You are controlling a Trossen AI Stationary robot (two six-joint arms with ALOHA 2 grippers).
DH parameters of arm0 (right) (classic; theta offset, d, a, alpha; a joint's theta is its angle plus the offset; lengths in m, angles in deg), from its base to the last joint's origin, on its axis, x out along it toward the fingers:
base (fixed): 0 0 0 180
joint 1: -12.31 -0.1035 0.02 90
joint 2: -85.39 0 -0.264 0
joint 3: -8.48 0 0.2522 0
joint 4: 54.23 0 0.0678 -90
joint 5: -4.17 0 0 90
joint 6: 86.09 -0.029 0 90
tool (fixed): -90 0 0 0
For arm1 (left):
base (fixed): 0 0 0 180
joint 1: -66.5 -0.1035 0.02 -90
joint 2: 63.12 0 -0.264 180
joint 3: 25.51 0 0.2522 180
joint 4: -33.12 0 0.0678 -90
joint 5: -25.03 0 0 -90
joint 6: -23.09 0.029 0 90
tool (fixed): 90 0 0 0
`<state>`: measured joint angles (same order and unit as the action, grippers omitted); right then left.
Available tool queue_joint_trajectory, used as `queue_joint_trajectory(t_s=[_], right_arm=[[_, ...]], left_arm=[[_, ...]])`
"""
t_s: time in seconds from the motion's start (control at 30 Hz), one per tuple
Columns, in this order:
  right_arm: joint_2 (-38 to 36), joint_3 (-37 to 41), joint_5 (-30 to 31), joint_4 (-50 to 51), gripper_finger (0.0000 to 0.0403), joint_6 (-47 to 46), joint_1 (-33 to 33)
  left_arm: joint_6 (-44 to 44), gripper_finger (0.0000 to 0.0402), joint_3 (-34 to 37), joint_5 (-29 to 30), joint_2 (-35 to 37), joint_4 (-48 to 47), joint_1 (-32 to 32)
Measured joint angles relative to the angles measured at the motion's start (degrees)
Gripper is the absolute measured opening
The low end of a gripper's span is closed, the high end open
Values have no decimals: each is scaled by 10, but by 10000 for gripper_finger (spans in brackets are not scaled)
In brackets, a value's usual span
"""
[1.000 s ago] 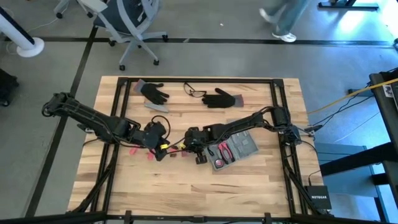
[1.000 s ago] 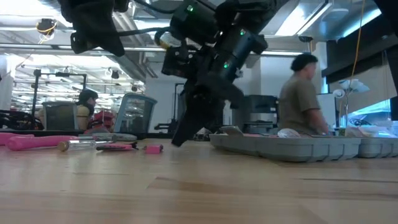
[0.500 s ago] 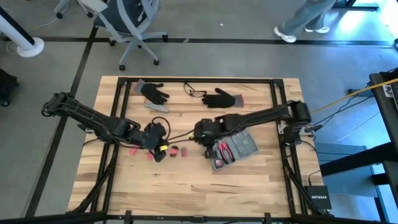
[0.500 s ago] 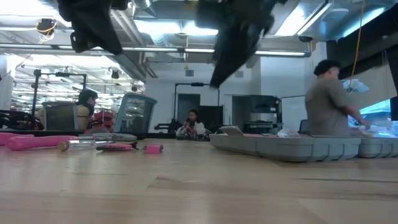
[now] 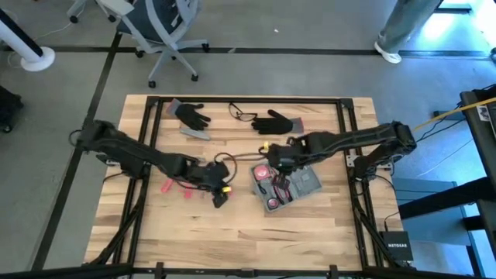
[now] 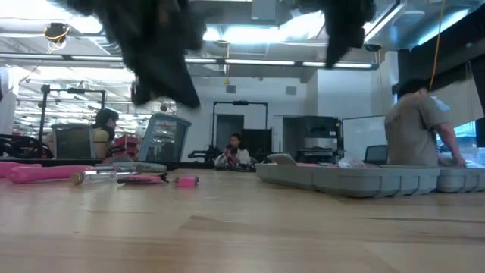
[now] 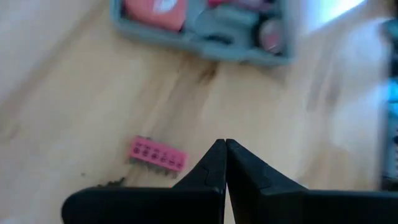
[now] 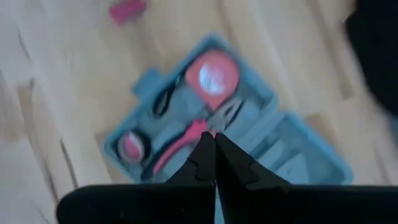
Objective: Prefit tool cases
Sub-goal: Remove the orange measuring tape from the gray prefit tool case
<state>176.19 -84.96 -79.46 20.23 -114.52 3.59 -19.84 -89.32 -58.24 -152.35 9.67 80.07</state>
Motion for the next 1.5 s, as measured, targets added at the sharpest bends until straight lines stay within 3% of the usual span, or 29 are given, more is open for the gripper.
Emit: queue_joint_trajectory(t_s=[0.17,0.37,0.57,0.8,1.23,1.5], right_arm=[[1,89,-27,-41,1,-38,-23],[2,189,-91,-235,17,-102,-39],[2,247,-74,-315,99,-222,-17],[2,266,-66,-309,188,-226,-2],[3,269,-27,-311,176,-257,-3],[21,269,-42,-313,184,-266,-12]], left_arm=[[-53,0,0,-43,-98,105,-15],[-111,0,0,-57,-167,226,-27],[-158,0,-8,-57,-200,243,-58],[-128,0,-40,-57,-202,241,-85],[-135,0,-50,-58,-201,215,-78],[-141,0,-57,-65,-196,204,-64]])
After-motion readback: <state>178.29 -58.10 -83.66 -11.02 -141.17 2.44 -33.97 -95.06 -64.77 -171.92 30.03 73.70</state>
